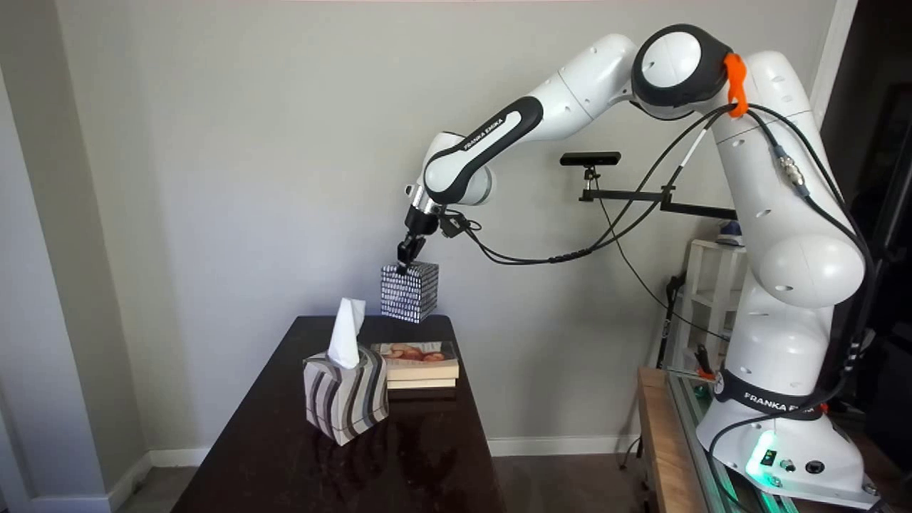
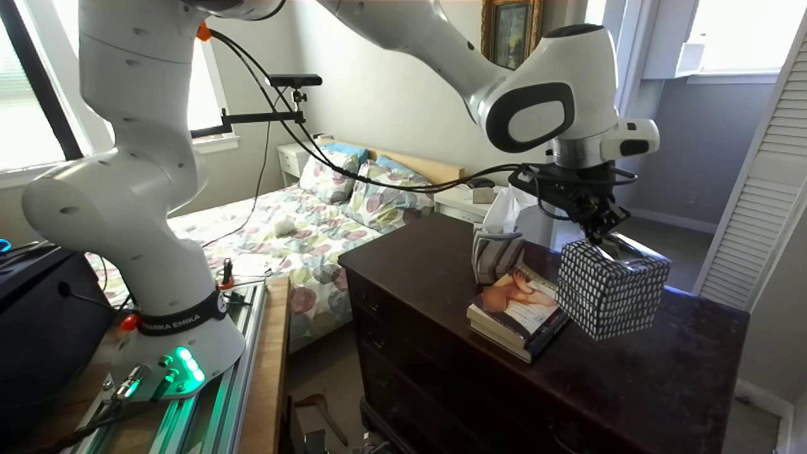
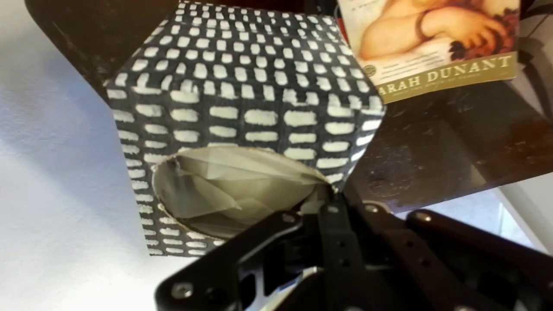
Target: Stack the tissue boxes on the book, then pull out a tissue
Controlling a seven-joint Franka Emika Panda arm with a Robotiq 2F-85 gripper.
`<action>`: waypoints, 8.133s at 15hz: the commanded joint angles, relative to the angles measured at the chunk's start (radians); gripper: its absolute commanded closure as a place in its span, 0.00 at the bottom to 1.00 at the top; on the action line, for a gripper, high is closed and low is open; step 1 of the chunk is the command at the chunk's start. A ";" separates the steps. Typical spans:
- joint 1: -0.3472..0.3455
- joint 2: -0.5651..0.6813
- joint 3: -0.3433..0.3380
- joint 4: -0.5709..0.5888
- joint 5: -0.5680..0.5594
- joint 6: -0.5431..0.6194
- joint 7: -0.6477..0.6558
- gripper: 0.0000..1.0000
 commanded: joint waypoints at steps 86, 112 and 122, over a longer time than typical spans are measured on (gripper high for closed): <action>0.639 0.154 -0.271 -0.146 -0.218 0.278 1.010 0.60; 0.455 -0.276 -0.201 -0.220 -0.282 -0.047 0.642 0.99; 0.342 -0.378 -0.177 -0.210 -0.267 -0.172 0.336 0.99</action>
